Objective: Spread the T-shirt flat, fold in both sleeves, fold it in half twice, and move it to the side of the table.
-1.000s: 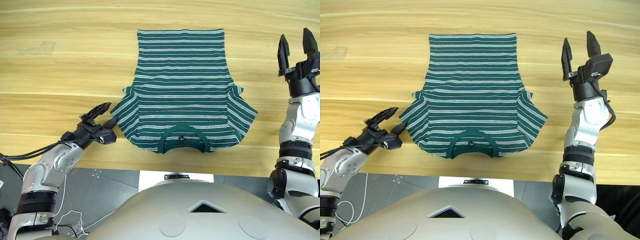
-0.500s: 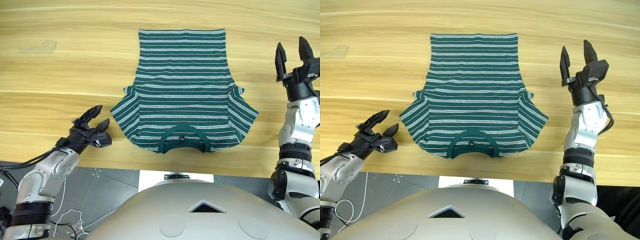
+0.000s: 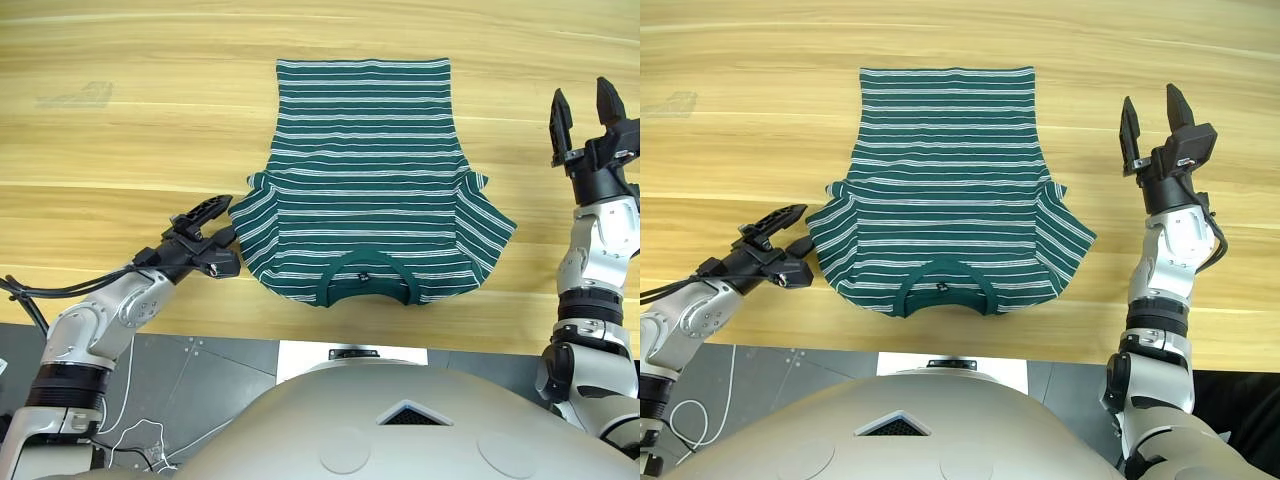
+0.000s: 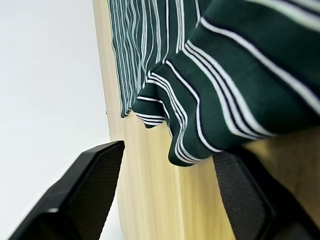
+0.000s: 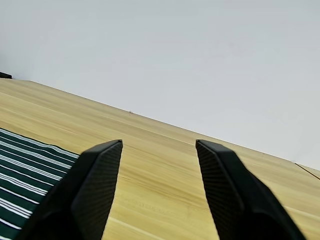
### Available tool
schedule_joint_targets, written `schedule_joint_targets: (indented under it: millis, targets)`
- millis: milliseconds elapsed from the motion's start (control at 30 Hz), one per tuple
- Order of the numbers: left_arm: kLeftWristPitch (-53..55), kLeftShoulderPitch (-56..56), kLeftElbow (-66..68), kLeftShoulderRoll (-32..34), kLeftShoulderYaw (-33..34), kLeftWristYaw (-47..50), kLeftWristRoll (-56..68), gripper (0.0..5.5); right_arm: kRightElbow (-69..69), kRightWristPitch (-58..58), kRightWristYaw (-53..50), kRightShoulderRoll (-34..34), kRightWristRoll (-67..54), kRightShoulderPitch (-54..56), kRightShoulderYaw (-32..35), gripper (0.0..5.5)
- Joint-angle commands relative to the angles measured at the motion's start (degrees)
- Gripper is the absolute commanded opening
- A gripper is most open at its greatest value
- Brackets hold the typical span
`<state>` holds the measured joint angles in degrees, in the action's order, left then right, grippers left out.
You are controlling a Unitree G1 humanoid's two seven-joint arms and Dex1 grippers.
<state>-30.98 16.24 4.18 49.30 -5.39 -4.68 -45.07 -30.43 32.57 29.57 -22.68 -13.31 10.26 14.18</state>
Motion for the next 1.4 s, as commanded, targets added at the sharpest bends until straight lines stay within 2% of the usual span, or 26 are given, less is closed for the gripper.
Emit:
schedule_joint_targets:
  millis: [33, 333, 633, 833, 1033, 1167, 1400]
  targets:
    - [-0.3, -0.97, 3.17, 1.24, -3.97, -2.1, -2.91, 2.78, -0.22, 0.19, 0.04, 0.0, -0.87, -0.11, 0.68, 2.71]
    - [-0.82, -3.69, 6.9, 2.13, -7.73, -1.4, -2.63, 1.2, -1.44, -0.22, 0.65, -0.1, -2.11, 0.14, 1.46, 2.71]
    - [-0.04, -4.44, 8.27, 1.82, -8.88, -0.11, -2.04, 0.06, -1.65, -0.1, 1.85, -0.17, -2.94, -0.4, 1.68, 2.71]
    - [1.15, -3.39, 5.1, -0.86, -7.97, 4.77, -1.35, 0.03, -2.52, 0.08, 2.52, 0.14, -2.57, -0.11, 1.17, 2.71]
    - [-1.09, -3.96, -0.1, -6.78, -7.54, 10.6, 2.18, 0.03, -4.75, 0.6, 3.4, 0.54, -2.08, 0.96, 0.48, 2.71]
    - [-3.0, -6.08, 2.13, -9.9, -11.06, 9.94, 1.27, 0.03, -5.6, 1.0, 3.68, 0.63, -2.02, 1.59, 0.37, 2.71]
    - [-4.54, -7.77, 6.83, -11.23, -14.51, 8.64, 0.73, 0.03, -5.57, 1.21, 3.77, 0.58, -1.81, 1.3, 0.1, 2.71]
